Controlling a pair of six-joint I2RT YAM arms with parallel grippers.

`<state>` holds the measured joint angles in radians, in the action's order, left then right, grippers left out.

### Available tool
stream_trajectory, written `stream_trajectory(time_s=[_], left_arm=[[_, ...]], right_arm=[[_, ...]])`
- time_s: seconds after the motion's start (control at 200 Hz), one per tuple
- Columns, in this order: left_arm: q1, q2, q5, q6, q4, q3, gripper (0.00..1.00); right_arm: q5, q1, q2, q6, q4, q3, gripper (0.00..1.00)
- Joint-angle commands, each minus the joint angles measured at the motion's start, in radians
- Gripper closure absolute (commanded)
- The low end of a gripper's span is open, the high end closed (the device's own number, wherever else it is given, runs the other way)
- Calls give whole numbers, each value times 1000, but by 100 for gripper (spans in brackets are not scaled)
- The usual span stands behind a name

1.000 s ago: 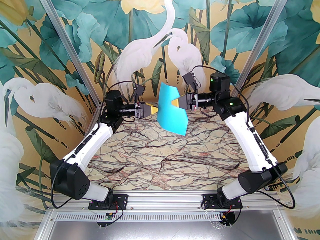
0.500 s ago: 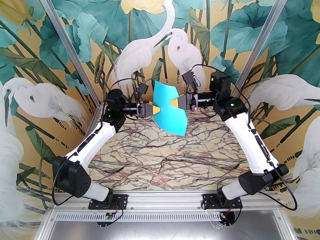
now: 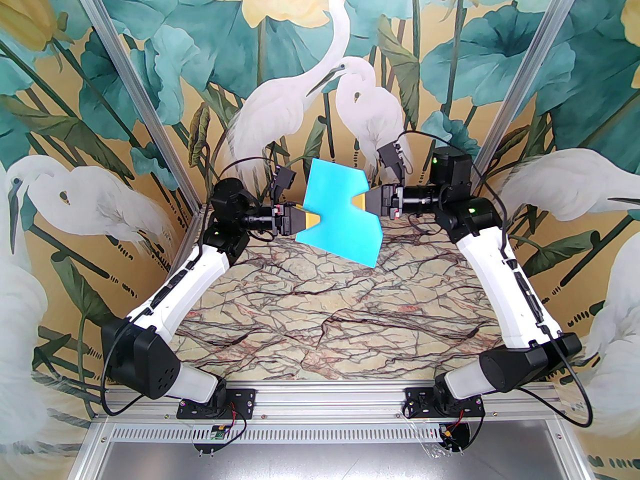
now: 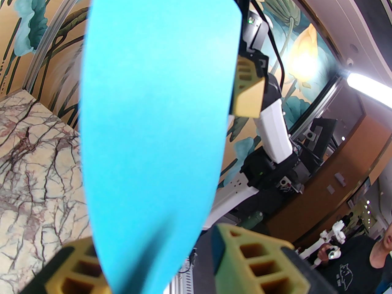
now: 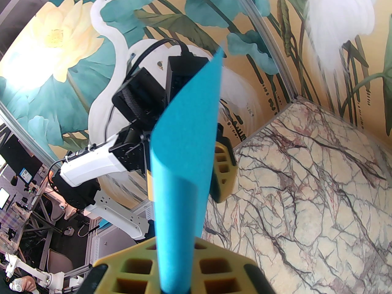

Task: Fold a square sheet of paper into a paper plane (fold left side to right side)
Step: Place a square sheet of paper at the center of the table.

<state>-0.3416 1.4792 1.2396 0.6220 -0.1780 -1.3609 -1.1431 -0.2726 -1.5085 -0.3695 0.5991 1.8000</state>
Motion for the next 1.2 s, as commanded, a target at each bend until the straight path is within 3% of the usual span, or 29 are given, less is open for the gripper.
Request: stream_trajectory(time_s=[0.0,0.135,0.255,0.475,0.615,0.81,1.01,1.195], left_arm=[[-7,-30,-16,-53,72,8,73],[-7,-33,-43,-99,138,17,90],[-7,-32,-95,-144,235,31,100],[-7,-19,-241,-106,258,205,100],[-11,30,-304,-15,164,377,100],[-20,144,-417,-6,120,535,100],[-20,233,-538,-55,173,580,100],[-19,262,-570,-64,221,572,100]], right_arm=[[31,10,19,11,7,-18,83],[55,16,19,16,19,-34,80],[143,31,20,31,64,-59,65],[466,59,39,25,121,-201,32],[594,61,50,-18,82,-339,22],[621,58,43,-49,14,-519,24],[615,9,-30,-134,-113,-651,42],[615,-78,-170,-214,-248,-687,59]])
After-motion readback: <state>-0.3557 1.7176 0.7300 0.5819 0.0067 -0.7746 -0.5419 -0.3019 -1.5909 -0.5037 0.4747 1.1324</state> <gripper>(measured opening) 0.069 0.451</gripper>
